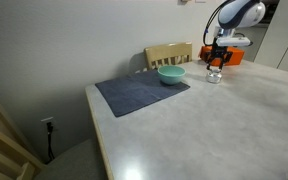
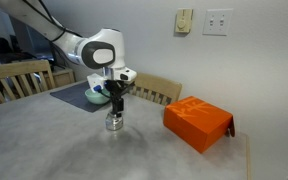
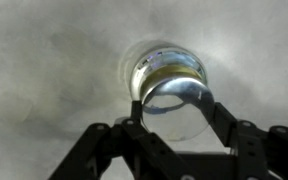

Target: Put the lid on the silver object, remove it, then put it back again.

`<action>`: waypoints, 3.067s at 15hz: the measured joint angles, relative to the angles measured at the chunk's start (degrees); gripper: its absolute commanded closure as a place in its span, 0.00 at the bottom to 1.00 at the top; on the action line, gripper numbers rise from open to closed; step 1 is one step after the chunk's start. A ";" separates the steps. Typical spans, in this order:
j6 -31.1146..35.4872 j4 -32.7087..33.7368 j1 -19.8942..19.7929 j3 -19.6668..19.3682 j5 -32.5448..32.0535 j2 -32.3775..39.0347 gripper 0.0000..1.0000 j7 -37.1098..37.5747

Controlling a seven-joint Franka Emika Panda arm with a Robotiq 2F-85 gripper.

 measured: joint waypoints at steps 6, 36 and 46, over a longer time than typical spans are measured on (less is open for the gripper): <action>2.48 -2.56 0.82 -0.02 -0.34 -1.25 0.56 0.01; 13.37 -12.24 5.14 -0.94 -6.44 -5.46 0.56 1.22; 19.39 -15.95 9.74 -4.56 -10.27 -6.49 0.56 5.97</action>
